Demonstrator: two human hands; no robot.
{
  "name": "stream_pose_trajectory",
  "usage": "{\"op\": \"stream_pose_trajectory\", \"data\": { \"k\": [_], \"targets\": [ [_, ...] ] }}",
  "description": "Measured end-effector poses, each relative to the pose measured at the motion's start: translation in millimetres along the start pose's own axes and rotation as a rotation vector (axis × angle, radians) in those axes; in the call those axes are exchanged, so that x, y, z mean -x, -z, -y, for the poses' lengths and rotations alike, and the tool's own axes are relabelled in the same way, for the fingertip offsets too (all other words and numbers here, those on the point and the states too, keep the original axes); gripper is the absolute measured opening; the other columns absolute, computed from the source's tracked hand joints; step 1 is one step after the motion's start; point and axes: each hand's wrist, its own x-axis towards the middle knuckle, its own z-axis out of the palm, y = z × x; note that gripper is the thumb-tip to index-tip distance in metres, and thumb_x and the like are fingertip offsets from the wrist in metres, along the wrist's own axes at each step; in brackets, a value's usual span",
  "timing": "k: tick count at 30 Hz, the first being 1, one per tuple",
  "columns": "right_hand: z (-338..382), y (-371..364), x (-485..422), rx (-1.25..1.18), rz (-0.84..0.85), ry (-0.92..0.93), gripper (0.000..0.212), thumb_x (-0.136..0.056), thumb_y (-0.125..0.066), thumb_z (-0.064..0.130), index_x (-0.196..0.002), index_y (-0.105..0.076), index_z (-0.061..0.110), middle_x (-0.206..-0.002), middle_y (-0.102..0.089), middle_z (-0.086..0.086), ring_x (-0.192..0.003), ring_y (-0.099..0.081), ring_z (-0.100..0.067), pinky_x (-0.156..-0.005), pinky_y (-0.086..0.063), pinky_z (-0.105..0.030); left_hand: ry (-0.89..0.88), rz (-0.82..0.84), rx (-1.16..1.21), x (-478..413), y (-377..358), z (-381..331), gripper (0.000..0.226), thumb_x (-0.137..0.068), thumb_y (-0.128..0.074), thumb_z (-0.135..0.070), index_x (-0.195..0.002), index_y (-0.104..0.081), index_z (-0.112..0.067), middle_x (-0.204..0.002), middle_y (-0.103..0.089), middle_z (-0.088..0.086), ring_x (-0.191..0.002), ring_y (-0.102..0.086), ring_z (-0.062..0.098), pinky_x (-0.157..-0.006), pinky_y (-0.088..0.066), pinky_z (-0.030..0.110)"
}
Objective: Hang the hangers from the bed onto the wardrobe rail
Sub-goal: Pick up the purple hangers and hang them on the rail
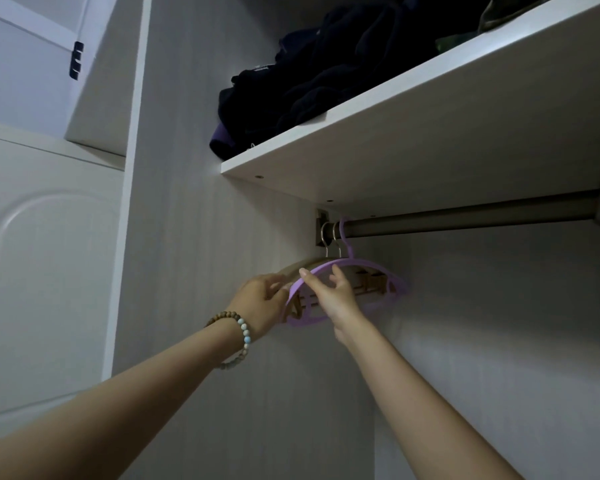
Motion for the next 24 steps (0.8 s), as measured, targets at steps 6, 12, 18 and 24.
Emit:
{"op": "stream_pose_trajectory", "data": {
  "k": [6, 12, 18, 24],
  "targets": [
    [24.2, -13.9, 34.4, 0.085, -0.020, 0.156, 0.080, -0.082, -0.066, 0.040, -0.148, -0.022, 0.024, -0.155, -0.012, 0.004, -0.141, -0.023, -0.014, -0.110, -0.027, -0.032, -0.051, -0.072, -0.073, 13.6, 44.3, 2.0, 0.036, -0.095, -0.044, -0.026, -0.129, -0.051, -0.018, -0.135, -0.053, 0.003, -0.127, -0.045, 0.016, -0.094, -0.029, 0.017],
    [57.8, -57.8, 76.7, 0.100, 0.026, 0.296, 0.072, -0.086, -0.062, 0.039, -0.146, -0.025, 0.027, -0.156, -0.015, 0.006, -0.141, -0.021, -0.007, -0.111, -0.023, -0.025, -0.114, -0.170, -0.164, 45.1, 114.9, 9.8, 0.036, -0.095, -0.044, -0.027, -0.130, -0.050, -0.020, -0.134, -0.053, 0.000, -0.125, -0.047, 0.016, -0.093, -0.030, 0.018],
    [81.1, -133.1, 127.7, 0.139, 0.162, 0.352, 0.069, -0.087, -0.059, 0.043, -0.146, -0.026, 0.031, -0.155, -0.018, 0.008, -0.141, -0.020, -0.007, -0.115, -0.025, -0.032, -0.035, -0.228, -0.178, 96.1, 205.7, 48.9, 0.037, -0.095, -0.043, -0.030, -0.129, -0.050, -0.020, -0.135, -0.051, -0.001, -0.127, -0.045, 0.014, -0.100, -0.033, 0.025],
    [84.7, -254.2, 202.1, 0.146, 0.430, 0.342, 0.068, -0.087, -0.056, 0.046, -0.146, -0.024, 0.033, -0.155, -0.015, 0.017, -0.141, -0.017, -0.002, -0.114, -0.020, -0.027, 0.114, -0.283, -0.279, 183.5, 325.9, 113.7, 0.040, -0.095, -0.042, -0.034, -0.132, -0.047, -0.021, -0.138, -0.048, -0.002, -0.128, -0.044, 0.014, -0.101, -0.033, 0.026]
  ]
}}
